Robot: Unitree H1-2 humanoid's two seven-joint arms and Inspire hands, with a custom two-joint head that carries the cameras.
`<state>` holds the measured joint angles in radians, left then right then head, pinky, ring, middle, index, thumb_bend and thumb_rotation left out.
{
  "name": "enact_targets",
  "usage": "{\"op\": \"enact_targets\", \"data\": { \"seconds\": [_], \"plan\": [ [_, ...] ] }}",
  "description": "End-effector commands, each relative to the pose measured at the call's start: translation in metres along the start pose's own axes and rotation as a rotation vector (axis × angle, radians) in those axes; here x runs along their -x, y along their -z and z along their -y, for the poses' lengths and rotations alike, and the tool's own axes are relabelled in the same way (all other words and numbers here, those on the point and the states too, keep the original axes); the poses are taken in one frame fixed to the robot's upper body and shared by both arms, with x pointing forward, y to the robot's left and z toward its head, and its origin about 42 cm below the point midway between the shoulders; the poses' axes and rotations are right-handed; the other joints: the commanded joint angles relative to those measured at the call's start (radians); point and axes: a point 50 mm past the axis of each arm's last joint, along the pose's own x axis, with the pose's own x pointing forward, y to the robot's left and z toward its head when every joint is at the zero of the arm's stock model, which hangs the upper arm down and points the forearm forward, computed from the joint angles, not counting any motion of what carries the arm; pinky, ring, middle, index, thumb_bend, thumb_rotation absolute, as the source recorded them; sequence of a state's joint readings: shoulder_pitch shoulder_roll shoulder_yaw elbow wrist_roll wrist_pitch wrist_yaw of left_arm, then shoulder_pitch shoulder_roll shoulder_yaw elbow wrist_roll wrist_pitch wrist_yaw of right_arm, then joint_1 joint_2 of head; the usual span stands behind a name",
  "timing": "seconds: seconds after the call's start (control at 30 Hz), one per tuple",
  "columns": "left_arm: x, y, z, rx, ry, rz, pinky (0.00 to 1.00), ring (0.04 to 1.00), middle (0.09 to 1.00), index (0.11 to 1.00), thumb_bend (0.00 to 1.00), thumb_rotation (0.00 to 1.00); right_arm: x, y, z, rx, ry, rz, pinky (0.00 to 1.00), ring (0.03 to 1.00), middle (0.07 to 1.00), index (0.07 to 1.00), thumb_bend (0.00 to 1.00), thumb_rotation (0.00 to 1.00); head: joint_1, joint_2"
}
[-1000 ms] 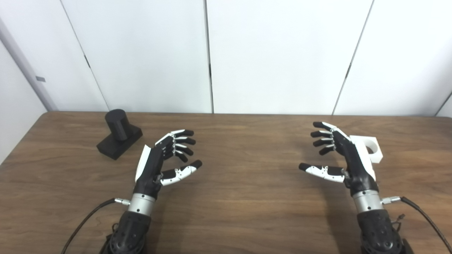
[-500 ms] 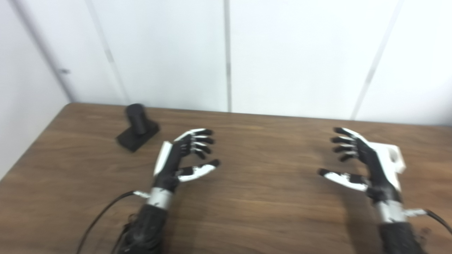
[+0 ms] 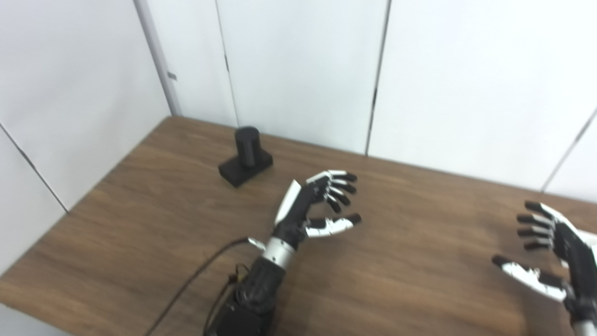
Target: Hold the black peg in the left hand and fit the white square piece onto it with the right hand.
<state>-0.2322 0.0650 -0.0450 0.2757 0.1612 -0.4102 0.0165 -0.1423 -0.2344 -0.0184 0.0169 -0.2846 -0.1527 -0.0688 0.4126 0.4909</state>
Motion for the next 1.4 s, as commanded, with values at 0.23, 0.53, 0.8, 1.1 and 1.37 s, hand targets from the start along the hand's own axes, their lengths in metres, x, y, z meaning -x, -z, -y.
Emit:
{"op": "enact_targets", "data": {
  "seconds": [0.23,0.53,0.8,1.1,1.37],
  "plan": [
    [-0.001,0.002,0.006,-0.009,0.014,0.029,0.47,0.605,0.671,0.7,0.71,0.0,-0.011,-0.02,0.007,-0.002,0.034,0.082,0.49,0.619,0.693,0.763,0.57,0.0,0.002,0.0],
    [-0.002,0.001,0.007,-0.013,0.014,0.033,0.47,0.599,0.67,0.696,0.71,0.0,-0.011,-0.026,0.009,0.0,0.026,0.095,0.48,0.611,0.685,0.76,0.57,0.0,-0.001,0.0],
    [-0.01,-0.015,-0.009,-0.04,-0.005,0.046,0.5,0.661,0.707,0.672,0.77,0.04,-0.012,-0.03,0.009,-0.002,0.024,0.102,0.48,0.606,0.684,0.758,0.57,0.0,-0.003,-0.005],
    [-0.025,-0.034,-0.039,-0.143,0.055,0.059,0.51,0.649,0.707,0.628,0.77,0.06,-0.011,-0.032,0.011,0.013,0.026,0.108,0.48,0.615,0.691,0.783,0.57,0.0,0.005,-0.003],
    [-0.037,-0.055,-0.071,-0.287,-0.016,0.086,0.5,0.706,0.747,0.706,0.81,0.08,-0.012,-0.036,0.011,0.018,0.023,0.103,0.48,0.603,0.68,0.748,0.57,0.0,0.009,-0.003]
  ]
}}
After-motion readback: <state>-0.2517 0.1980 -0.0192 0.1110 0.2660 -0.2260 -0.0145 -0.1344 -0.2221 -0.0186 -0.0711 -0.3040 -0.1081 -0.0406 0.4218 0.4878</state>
